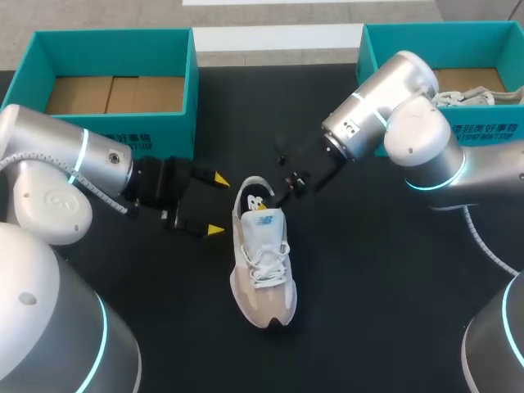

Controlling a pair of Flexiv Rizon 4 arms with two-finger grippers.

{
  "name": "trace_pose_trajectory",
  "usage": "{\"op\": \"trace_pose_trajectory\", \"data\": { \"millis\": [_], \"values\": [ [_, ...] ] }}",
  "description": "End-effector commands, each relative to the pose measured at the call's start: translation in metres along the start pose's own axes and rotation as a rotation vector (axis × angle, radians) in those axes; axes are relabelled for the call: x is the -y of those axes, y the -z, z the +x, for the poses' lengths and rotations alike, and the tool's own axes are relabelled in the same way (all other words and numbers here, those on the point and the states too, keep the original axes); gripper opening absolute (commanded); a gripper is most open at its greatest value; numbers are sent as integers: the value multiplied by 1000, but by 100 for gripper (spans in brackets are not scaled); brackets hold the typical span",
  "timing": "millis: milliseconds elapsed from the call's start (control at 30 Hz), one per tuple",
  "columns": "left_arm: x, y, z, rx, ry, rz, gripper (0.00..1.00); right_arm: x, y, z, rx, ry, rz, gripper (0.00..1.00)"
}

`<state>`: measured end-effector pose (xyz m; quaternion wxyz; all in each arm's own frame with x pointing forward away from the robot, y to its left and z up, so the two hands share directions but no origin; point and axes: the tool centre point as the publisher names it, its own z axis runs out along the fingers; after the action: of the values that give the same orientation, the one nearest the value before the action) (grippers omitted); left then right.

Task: Take the shoe out of the shoebox, open the shoe tongue, remove and reinsert the insole, then place the shoe into the shoebox

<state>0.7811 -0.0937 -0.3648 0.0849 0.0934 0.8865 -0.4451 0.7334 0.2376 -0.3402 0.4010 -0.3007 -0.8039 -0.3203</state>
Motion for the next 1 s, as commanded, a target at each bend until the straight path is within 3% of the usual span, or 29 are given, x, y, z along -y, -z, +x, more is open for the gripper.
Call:
{"op": "trace_pose_trajectory", "data": {
  "millis": [33, 433, 567, 600, 633, 667, 1000],
  "values": [
    [1, -1, 0, 0, 0, -4, 100, -4, 0, 0, -2, -25, 21, 0],
    [1, -1, 0, 0, 0, -4, 100, 18, -13, -6, 9, -68, 96, 0],
    [1, -1, 0, 0, 0, -4, 100, 12, -11, -3, 31, -43, 71, 0],
    [1, -1, 0, 0, 0, -4, 100, 10, -9, -2, 36, -37, 68, 4],
    [1, -1, 0, 0, 0, -4, 100, 9, -9, -2, 42, -33, 72, 18],
    [1, -1, 0, 0, 0, -4, 100, 7, -7, 0, 52, -21, 74, 26],
    [1, -1, 0, 0, 0, -4, 100, -14, -1, 9, 122, 64, 61, 43]
  ]
}}
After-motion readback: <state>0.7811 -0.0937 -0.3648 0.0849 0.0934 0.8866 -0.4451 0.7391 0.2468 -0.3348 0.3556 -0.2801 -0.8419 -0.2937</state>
